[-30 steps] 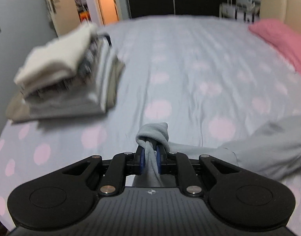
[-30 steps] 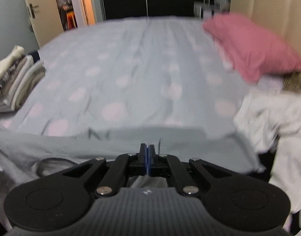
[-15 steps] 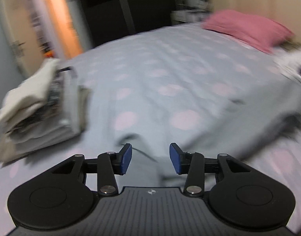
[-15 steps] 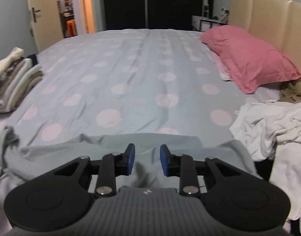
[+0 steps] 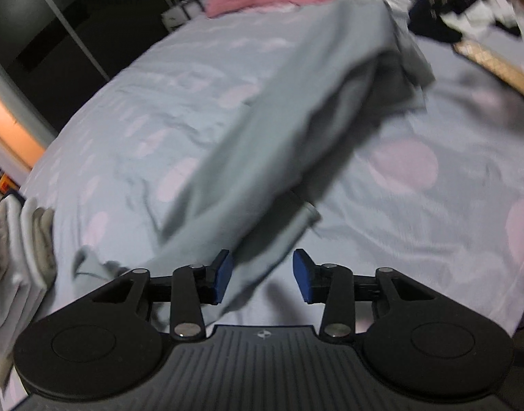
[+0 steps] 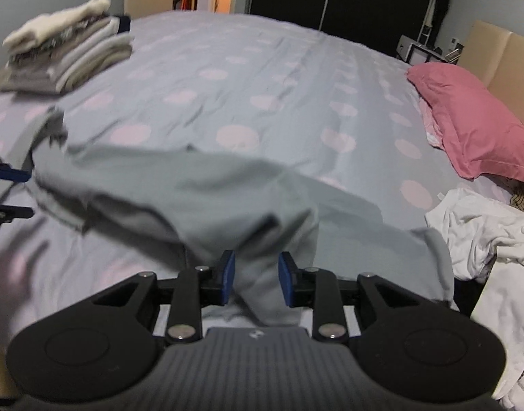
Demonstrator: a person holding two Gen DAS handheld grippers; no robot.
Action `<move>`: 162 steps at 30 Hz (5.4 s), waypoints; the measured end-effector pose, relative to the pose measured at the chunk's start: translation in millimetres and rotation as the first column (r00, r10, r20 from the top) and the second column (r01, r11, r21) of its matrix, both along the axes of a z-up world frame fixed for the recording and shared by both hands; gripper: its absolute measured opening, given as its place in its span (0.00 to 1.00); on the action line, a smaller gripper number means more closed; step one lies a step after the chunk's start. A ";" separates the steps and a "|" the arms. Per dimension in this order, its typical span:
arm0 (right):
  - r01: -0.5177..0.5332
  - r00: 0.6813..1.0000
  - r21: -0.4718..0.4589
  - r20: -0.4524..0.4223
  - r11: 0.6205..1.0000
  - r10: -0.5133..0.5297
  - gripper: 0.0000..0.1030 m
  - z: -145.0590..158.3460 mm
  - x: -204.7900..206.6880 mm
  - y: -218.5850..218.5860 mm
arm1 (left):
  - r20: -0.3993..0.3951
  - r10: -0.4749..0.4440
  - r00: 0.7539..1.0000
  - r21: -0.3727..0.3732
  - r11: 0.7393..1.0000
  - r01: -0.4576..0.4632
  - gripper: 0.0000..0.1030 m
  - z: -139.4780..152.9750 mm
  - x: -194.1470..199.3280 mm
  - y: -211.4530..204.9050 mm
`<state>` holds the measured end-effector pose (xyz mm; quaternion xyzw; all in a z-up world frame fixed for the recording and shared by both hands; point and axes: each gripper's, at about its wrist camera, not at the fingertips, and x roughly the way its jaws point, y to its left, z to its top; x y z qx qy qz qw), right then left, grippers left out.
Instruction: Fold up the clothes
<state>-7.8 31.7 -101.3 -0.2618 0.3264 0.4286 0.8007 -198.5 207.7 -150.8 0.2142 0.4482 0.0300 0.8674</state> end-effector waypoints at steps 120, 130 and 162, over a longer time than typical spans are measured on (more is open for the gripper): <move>-0.055 0.753 -0.127 0.646 0.990 0.125 0.05 -28.0 -21.4 66.8 | 0.191 0.046 0.980 0.286 0.953 -0.101 0.12 -3.1 14.5 40.0; -0.011 0.753 -0.077 0.656 0.997 0.059 0.05 -6.6 -23.8 62.1 | 0.294 0.226 0.929 -0.071 0.974 -0.215 0.05 71.1 -2.8 62.6; -0.050 0.573 0.249 0.801 0.967 -0.177 0.03 308.5 -53.1 19.7 | 0.647 0.233 0.726 -0.104 0.970 -0.218 0.05 419.6 -13.4 120.9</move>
